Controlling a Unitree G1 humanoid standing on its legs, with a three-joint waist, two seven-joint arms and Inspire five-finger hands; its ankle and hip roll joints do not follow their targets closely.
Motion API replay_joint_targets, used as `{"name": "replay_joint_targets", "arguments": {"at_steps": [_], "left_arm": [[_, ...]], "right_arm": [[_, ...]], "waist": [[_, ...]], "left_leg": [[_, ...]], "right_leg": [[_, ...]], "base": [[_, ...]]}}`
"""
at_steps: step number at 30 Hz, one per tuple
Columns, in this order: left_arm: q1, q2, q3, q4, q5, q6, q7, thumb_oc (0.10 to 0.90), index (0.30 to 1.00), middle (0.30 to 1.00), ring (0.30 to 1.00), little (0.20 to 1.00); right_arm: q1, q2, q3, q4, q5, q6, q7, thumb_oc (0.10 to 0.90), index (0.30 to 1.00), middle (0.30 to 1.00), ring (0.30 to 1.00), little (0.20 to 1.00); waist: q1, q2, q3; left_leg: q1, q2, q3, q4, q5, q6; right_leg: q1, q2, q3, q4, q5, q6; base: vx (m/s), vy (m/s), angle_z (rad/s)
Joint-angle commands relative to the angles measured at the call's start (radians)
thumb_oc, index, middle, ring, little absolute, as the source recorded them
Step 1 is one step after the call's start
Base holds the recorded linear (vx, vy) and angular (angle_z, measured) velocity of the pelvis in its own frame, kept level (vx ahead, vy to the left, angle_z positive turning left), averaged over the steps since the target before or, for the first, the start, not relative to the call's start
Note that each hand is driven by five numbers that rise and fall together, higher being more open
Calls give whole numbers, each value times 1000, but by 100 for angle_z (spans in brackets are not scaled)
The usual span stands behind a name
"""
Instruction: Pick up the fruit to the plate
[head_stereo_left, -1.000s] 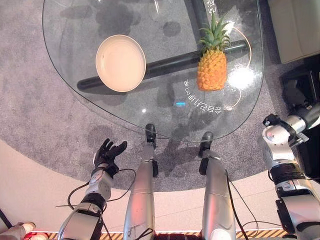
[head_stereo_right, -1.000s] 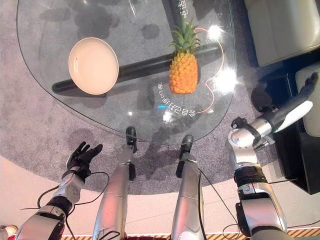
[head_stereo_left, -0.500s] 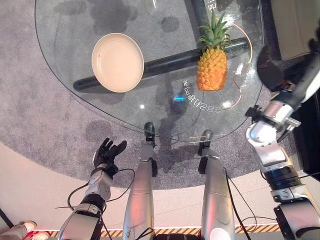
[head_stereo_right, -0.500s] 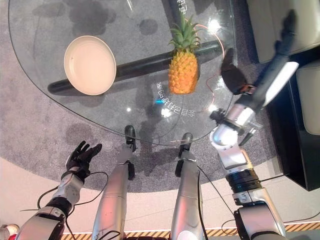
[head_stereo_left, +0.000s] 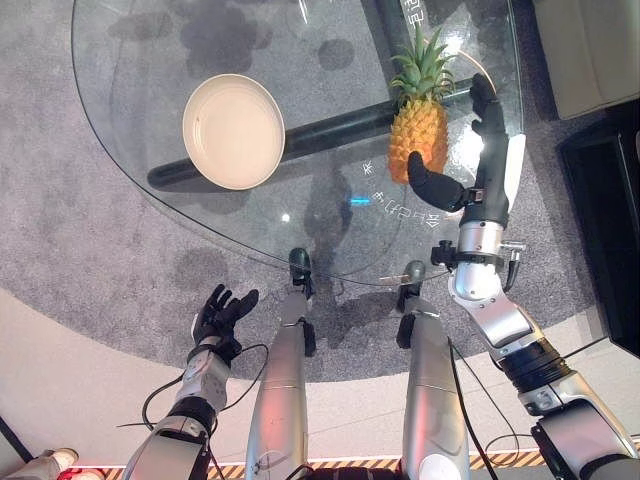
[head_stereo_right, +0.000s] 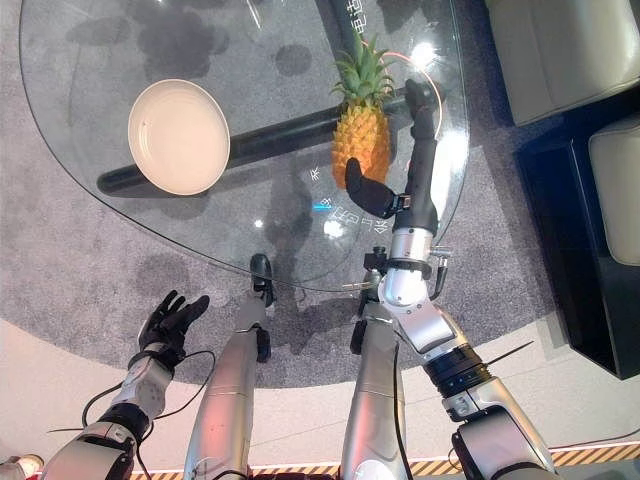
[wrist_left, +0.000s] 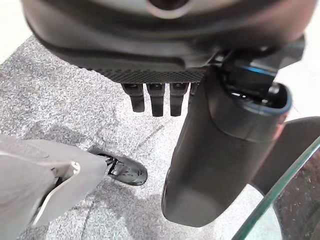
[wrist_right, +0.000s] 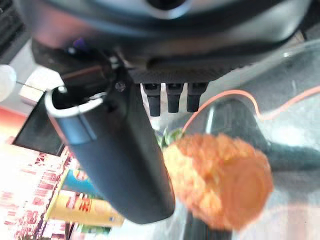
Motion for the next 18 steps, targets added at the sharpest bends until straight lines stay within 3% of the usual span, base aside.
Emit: {"name": "replay_joint_targets", "arguments": {"at_steps": [1, 10, 18], "left_arm": [[57, 6, -10, 47, -17, -46, 13, 800, 900, 900, 900, 900], [63, -5, -28, 43, -25, -38, 17, 800, 900, 900, 900, 900], [58, -15, -44, 51, -29, -38, 21, 800, 900, 900, 900, 900]], "right_arm": [[-19, -26, -6, -170, 3, -38, 1, 800, 900, 900, 900, 900], [-30, -16, 39, -153, 72, 40, -38, 800, 900, 900, 900, 900], [-28, 35, 40, -52, 151, 21, -153, 800, 900, 900, 900, 900]], "waist": [[-8, 13, -18], [-4, 26, -18], [2, 32, -18]], "left_leg": [[-4, -48, 22, 93, -98, 17], [7, -47, 32, 85, -91, 14], [12, -48, 36, 80, -85, 15]], "right_leg": [[39, 37, -50, -189, 106, -5], [42, 32, -50, -186, 108, -7], [42, 30, -51, -183, 111, -9]], "base": [[0, 0, 0], [0, 0, 0], [0, 0, 0]]}}
